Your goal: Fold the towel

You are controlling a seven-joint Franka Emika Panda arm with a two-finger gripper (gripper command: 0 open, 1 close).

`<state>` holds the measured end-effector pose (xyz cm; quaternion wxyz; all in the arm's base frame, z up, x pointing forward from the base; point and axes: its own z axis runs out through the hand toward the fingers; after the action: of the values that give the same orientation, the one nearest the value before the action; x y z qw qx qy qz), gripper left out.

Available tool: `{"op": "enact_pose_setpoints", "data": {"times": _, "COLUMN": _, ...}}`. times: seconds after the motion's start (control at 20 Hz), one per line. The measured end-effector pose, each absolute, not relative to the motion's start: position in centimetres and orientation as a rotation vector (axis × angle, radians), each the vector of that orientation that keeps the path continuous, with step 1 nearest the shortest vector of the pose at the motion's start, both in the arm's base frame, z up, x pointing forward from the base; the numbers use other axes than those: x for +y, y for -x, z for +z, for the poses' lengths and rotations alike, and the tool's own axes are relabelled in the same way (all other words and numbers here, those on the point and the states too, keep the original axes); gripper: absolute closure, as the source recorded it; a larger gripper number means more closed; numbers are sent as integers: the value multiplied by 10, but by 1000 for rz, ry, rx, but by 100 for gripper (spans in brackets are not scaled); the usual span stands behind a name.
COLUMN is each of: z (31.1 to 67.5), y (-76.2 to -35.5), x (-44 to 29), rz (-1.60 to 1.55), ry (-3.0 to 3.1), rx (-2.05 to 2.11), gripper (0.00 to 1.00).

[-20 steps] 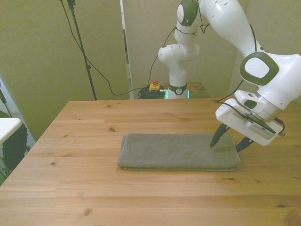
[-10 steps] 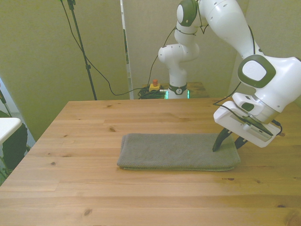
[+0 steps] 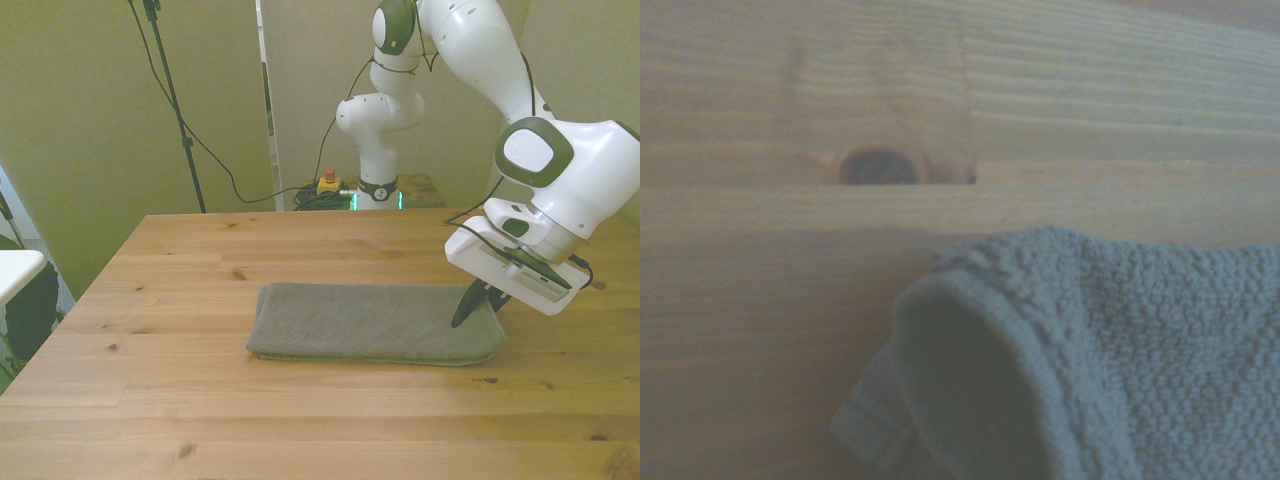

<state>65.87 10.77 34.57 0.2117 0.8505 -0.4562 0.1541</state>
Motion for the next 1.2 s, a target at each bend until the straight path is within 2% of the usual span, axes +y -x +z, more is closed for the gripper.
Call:
{"op": "enact_pose_setpoints", "data": {"times": 0.3, "z": 391, "y": -652, "x": 67, "rz": 467, "ry": -2368, "rx": -1376, "gripper": 100}}
{"op": "enact_pose_setpoints", "data": {"times": 0.75, "z": 433, "y": -634, "x": -38, "rz": 465, "ry": -2403, "rx": -1544, "gripper": 100}}
{"op": "enact_pose_setpoints", "data": {"times": 1.2, "z": 464, "y": -609, "x": -93, "rz": 493, "ry": -2420, "rx": -1638, "gripper": 100}}
